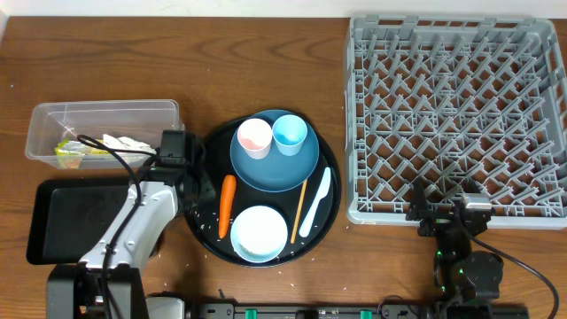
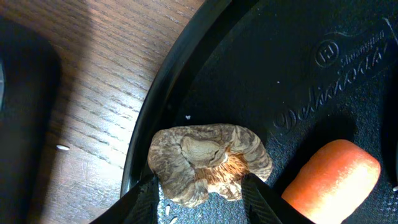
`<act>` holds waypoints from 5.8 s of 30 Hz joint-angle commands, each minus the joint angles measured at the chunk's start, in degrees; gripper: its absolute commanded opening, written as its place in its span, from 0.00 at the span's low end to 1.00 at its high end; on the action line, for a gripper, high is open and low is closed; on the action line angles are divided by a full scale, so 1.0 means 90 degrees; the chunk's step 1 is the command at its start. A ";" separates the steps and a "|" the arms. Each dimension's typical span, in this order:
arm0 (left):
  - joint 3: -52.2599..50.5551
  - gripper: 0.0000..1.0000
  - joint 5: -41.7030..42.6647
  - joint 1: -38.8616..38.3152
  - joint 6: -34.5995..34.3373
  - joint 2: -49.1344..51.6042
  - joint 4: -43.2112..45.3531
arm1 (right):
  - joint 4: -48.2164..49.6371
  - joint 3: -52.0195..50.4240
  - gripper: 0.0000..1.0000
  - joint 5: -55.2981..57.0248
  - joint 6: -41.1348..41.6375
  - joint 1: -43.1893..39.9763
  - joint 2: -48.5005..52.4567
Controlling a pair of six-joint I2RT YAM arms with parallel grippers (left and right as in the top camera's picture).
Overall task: Sort waste into correct bins and load items into the dishwasher rack
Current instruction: 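Lower the left gripper onto the brown mushroom and grasp it, then carry the mushroom with the left gripper onto the black tray, then reach the left gripper to the orange carrot and grasp it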
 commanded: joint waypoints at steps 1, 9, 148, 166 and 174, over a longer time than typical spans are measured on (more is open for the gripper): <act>-0.0049 0.44 -0.0158 -0.0012 -0.0056 0.0032 0.0015 | -0.0010 -0.0019 0.99 0.0044 0.0032 -0.0027 -0.0041; -0.0046 0.42 -0.0172 -0.0012 -0.0053 0.0029 0.0012 | -0.0010 -0.0019 0.99 0.0044 0.0032 -0.0027 -0.0041; 0.0418 0.53 -0.0172 -0.1477 0.0474 -0.0777 -0.1222 | -0.0010 -0.0019 0.99 0.0044 0.0032 -0.0027 -0.0041; 0.0410 0.53 -0.0097 -0.1479 0.0576 0.0748 -0.0578 | -0.0010 -0.0019 0.99 0.0044 0.0032 -0.0027 -0.0041; 0.0372 0.52 -0.0100 -0.1479 0.0738 0.0758 -0.0236 | -0.0010 -0.0019 0.99 0.0044 0.0032 -0.0027 -0.0041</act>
